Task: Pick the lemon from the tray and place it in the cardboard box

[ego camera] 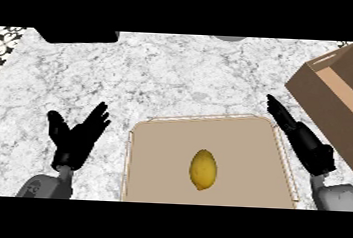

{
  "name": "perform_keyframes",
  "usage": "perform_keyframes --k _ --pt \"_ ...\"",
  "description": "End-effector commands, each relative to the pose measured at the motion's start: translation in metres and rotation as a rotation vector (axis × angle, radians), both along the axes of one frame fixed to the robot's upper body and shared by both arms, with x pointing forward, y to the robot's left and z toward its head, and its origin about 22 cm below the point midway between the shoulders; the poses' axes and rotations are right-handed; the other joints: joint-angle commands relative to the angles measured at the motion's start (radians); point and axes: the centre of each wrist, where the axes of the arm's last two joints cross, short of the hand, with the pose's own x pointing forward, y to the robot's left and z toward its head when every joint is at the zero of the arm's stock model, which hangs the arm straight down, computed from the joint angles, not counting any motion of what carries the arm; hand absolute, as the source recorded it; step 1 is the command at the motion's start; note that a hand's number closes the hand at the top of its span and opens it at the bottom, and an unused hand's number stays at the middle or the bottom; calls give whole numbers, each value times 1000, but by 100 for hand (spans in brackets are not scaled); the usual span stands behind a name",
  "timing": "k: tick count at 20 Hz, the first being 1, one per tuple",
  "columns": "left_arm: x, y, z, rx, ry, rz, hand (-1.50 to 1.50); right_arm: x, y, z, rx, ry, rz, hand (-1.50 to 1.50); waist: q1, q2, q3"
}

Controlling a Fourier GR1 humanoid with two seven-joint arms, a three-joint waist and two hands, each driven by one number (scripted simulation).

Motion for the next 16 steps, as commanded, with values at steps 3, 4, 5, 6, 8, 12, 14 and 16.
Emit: perform_keyframes --k 3,4,5,6,8,12,14,16 --pt "7 44 32 96 -144 84 0 -18 36 29 28 -71 -236 -150 25 -21 -32" --pt "3 65 45 130 -176 99 0 -18 36 31 8 -83 -311 -150 37 -28 -32" --pt "11 59 54 129 -225 140 0 -16 40 44 12 -117 -369 -150 29 -32 -34" --pt "16 70 77 153 -290 150 0 -17 41 47 -11 -125 -421 -150 35 -39 -34" --pt "6 65 50 121 -214 170 0 -11 -2 63 -220 -434 -638 -150 -16 -55 -38" --pt "2 72 63 109 -253 150 0 -46 64 74 -189 -636 -574 -150 19 -33 -35" --pt "-5 82 70 102 -252 132 0 -68 72 86 -261 -664 -519 -150 24 -30 -35" --pt "-6 65 74 116 -265 134 0 -79 95 82 -324 -626 -477 -150 33 -29 -35"
